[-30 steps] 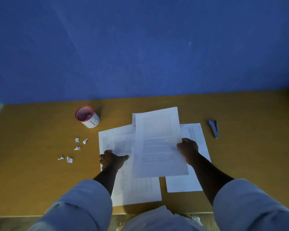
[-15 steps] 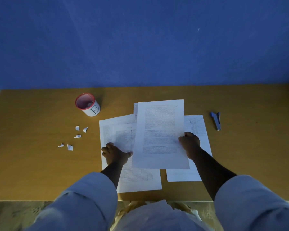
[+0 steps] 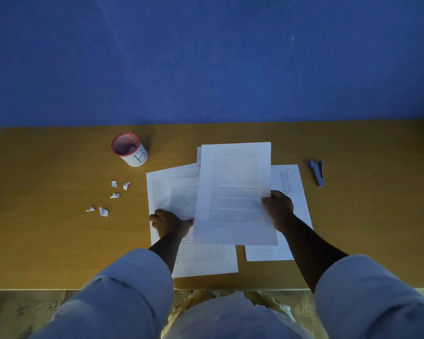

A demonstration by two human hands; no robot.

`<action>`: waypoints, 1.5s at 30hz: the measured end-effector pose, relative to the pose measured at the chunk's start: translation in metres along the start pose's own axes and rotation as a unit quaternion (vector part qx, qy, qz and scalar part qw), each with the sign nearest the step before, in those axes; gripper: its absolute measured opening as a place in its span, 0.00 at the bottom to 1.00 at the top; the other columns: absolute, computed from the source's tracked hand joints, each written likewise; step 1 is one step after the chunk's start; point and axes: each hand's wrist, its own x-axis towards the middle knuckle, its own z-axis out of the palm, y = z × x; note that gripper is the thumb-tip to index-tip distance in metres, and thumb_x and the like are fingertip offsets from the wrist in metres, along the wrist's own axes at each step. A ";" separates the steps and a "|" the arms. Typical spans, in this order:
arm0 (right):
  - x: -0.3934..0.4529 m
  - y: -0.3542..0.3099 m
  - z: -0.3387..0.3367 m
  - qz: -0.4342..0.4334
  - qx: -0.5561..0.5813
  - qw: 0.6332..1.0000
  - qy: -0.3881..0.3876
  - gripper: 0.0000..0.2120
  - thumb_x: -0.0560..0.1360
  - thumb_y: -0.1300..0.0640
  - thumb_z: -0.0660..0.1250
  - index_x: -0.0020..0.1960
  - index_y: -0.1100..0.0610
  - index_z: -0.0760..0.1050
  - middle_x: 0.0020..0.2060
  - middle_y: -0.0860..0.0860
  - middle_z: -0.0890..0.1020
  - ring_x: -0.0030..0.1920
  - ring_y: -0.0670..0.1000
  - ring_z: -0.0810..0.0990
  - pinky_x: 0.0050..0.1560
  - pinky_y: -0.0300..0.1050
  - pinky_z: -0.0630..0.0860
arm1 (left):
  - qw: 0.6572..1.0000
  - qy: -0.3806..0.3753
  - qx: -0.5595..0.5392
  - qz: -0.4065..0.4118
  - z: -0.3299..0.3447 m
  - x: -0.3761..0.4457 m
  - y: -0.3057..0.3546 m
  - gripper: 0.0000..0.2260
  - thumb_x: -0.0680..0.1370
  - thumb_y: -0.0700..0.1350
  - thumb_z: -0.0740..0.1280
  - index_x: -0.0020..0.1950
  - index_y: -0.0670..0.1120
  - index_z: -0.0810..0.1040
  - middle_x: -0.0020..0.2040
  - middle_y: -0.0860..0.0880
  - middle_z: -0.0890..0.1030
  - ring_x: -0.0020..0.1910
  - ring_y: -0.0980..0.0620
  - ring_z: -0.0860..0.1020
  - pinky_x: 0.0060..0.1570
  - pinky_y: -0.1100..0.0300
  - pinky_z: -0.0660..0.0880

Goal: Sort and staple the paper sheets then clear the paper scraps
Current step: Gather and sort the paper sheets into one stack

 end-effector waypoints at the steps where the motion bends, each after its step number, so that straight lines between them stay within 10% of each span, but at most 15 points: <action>1: -0.001 -0.001 0.001 0.001 0.002 1.000 0.000 0.07 0.75 0.62 0.65 0.52 0.54 0.76 0.49 0.52 0.79 0.51 0.56 0.77 0.47 0.46 0.73 | 1.000 -0.006 -0.023 -0.003 0.001 0.000 0.000 0.49 0.64 0.63 0.78 0.73 0.42 0.57 0.71 0.40 0.65 0.68 0.41 0.68 0.68 0.48 0.71; 11: -0.006 0.000 -0.001 -0.003 0.008 1.000 0.005 0.06 0.76 0.62 0.65 0.51 0.55 0.76 0.48 0.52 0.79 0.50 0.56 0.76 0.49 0.46 0.74 | 0.999 -0.006 0.005 -0.044 0.002 -0.003 0.000 0.46 0.63 0.67 0.76 0.71 0.44 0.63 0.69 0.42 0.69 0.67 0.41 0.70 0.65 0.45 0.71; 19: -0.006 -0.004 -0.006 -0.008 0.014 1.000 0.003 0.06 0.76 0.62 0.65 0.52 0.55 0.75 0.48 0.52 0.79 0.49 0.54 0.75 0.47 0.46 0.72 | 0.987 -0.045 -0.137 0.066 -0.003 0.002 -0.011 0.15 0.76 0.52 0.70 0.60 0.47 0.75 0.56 0.47 0.81 0.51 0.44 0.81 0.51 0.47 0.82; 36: -0.009 -0.016 -0.002 -0.060 0.032 0.998 -0.012 0.12 0.77 0.54 0.66 0.59 0.56 0.78 0.52 0.50 0.80 0.52 0.53 0.77 0.50 0.47 0.73 | 0.933 -0.104 -0.298 0.174 -0.038 0.009 0.023 0.15 0.83 0.56 0.57 0.63 0.49 0.74 0.59 0.51 0.81 0.55 0.48 0.79 0.59 0.49 0.77; 45: -0.017 -0.028 -0.003 -0.106 0.062 0.990 -0.070 0.15 0.79 0.58 0.64 0.65 0.52 0.76 0.56 0.47 0.80 0.57 0.53 0.77 0.58 0.49 0.75 | 0.850 -0.226 -0.430 0.206 -0.056 -0.005 0.050 0.13 0.83 0.51 0.62 0.55 0.42 0.77 0.49 0.46 0.84 0.49 0.45 0.83 0.44 0.59 0.80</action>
